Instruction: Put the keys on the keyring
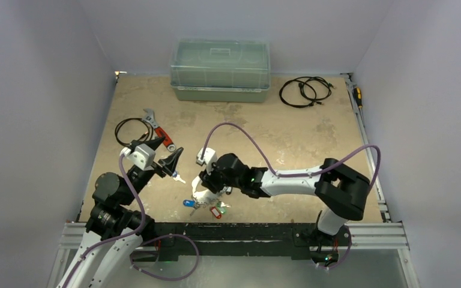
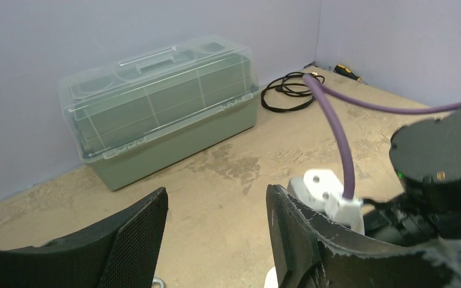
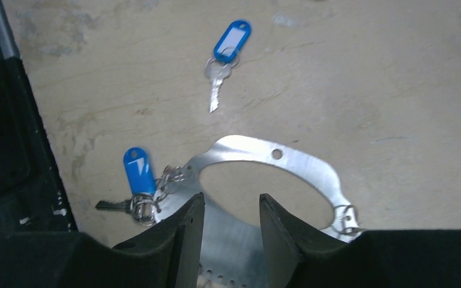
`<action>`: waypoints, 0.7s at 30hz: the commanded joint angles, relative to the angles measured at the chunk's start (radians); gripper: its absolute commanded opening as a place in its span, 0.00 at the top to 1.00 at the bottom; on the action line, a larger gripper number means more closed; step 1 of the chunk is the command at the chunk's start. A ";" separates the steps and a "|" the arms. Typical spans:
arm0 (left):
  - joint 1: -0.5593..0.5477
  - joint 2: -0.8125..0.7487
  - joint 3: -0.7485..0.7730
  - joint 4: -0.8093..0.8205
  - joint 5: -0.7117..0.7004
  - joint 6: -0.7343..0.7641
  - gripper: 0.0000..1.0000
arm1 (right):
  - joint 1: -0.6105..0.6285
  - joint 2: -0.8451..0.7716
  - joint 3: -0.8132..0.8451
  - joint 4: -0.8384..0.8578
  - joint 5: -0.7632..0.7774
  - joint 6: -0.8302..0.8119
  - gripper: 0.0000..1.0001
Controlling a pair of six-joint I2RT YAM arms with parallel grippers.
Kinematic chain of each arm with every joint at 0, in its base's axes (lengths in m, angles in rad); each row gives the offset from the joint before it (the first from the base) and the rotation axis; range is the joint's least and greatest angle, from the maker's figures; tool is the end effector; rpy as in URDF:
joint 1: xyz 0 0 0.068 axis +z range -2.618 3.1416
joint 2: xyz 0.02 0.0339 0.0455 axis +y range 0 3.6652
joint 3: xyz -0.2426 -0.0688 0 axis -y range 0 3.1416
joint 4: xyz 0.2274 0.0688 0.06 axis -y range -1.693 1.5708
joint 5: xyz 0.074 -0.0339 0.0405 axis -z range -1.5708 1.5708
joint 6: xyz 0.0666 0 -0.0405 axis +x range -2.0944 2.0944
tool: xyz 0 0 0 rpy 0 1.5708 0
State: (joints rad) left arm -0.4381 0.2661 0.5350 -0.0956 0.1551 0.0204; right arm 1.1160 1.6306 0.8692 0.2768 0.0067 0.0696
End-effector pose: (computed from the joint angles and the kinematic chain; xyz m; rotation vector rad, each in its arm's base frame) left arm 0.1106 -0.0632 0.3197 0.4470 1.3423 -0.4547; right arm 0.1607 0.3276 0.1767 -1.0634 1.8523 0.7144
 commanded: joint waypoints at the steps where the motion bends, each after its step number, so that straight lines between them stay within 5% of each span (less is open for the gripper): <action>1: 0.009 -0.007 0.039 0.006 -0.007 0.007 0.40 | 0.082 0.062 0.029 0.026 -0.023 0.072 0.58; 14: 0.010 -0.043 0.041 -0.006 -0.016 0.006 0.40 | 0.155 0.218 0.088 0.009 0.166 0.039 0.52; 21: 0.010 -0.048 0.041 -0.007 -0.018 0.006 0.40 | 0.170 0.185 0.079 0.033 0.144 0.017 0.61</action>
State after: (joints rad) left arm -0.4335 0.2295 0.5377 -0.1001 0.1505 0.0204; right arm 1.2743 1.8465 0.9314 0.2840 0.1593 0.1036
